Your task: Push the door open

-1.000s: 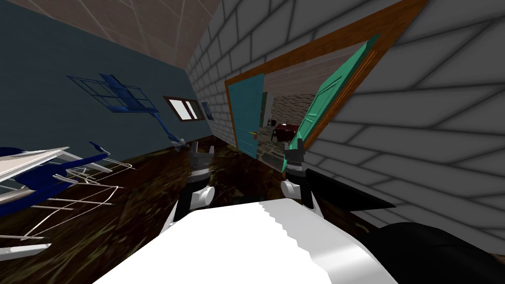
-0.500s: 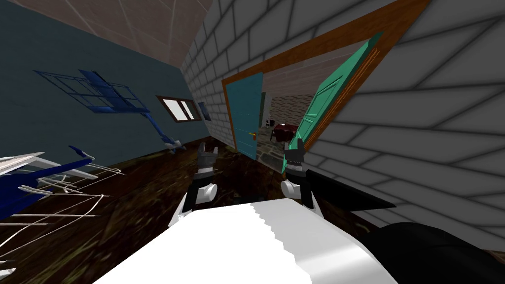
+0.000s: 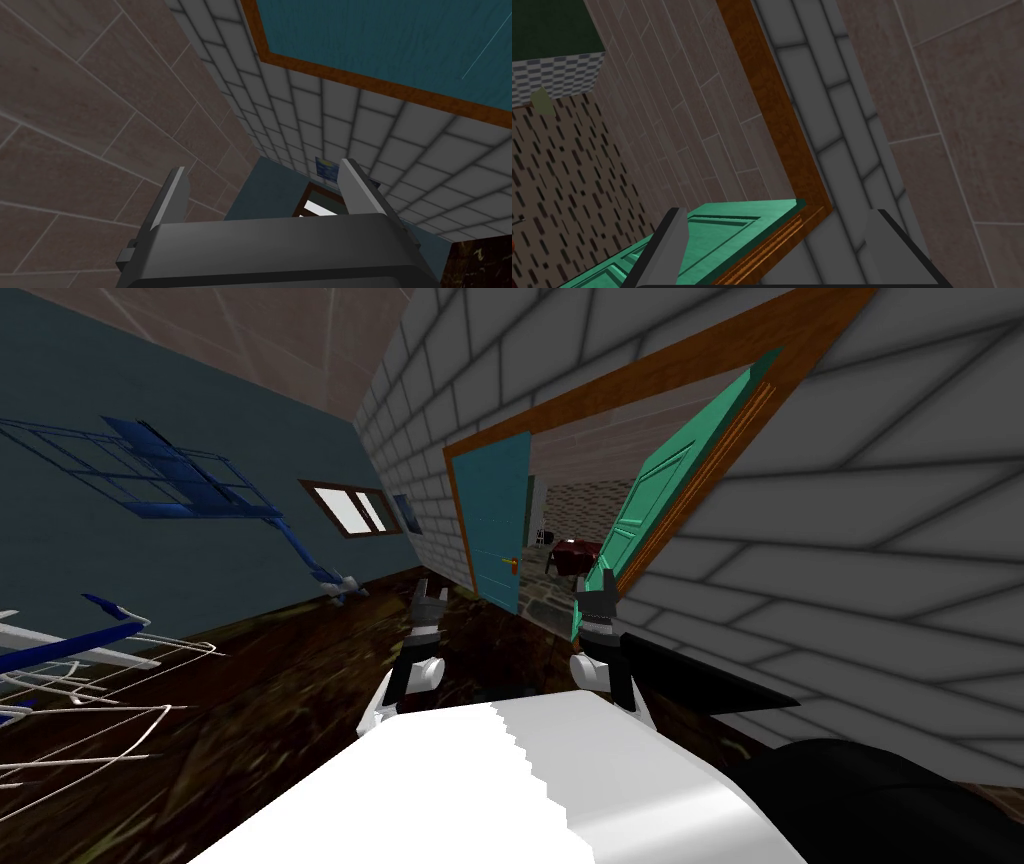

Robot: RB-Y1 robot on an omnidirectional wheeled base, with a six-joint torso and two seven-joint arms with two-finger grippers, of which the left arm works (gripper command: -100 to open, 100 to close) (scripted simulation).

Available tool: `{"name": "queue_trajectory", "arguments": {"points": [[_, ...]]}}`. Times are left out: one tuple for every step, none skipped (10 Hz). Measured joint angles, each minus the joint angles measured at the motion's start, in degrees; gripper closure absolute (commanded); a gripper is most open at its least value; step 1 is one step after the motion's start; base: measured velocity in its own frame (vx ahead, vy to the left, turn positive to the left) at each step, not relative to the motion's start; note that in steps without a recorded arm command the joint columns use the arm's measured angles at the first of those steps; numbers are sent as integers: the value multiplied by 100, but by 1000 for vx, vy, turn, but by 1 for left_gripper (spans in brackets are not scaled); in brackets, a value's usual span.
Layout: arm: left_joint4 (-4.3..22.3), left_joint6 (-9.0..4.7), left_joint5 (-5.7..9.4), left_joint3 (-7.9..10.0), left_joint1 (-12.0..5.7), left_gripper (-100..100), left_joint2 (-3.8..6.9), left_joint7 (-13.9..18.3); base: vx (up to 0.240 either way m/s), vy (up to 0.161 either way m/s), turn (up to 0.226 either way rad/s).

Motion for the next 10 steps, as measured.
{"name": "queue_trajectory", "arguments": {"points": [[156, 14, -12, 27, -126, -100, 29, 10, 83, 17, -54], [301, -9, -39, 15, -180, -100, 37, 11, 101, 28, -68], [423, -5, -72, -1, -262, -100, 31, -2, 104, 35, -62], [541, 7, -91, 3, -335, -100, 52, 0, 86, 25, -63], [689, 10, -106, 19, -427, -100, 81, 15, 83, 25, -62], [858, -24, -124, 24, -496, -100, 107, 29, 91, 25, -67], [995, -30, -151, 21, -576, -100, 113, 31, 105, 37, -69], [1147, -16, -185, 13, -682, -100, 101, 18, 106, 40, -76], [1272, -7, -209, 10, -754, -100, 114, 17, 94, 29, -74], [1427, -23, -231, 11, -826, -100, 132, 26, 113, 20, -74]]}}
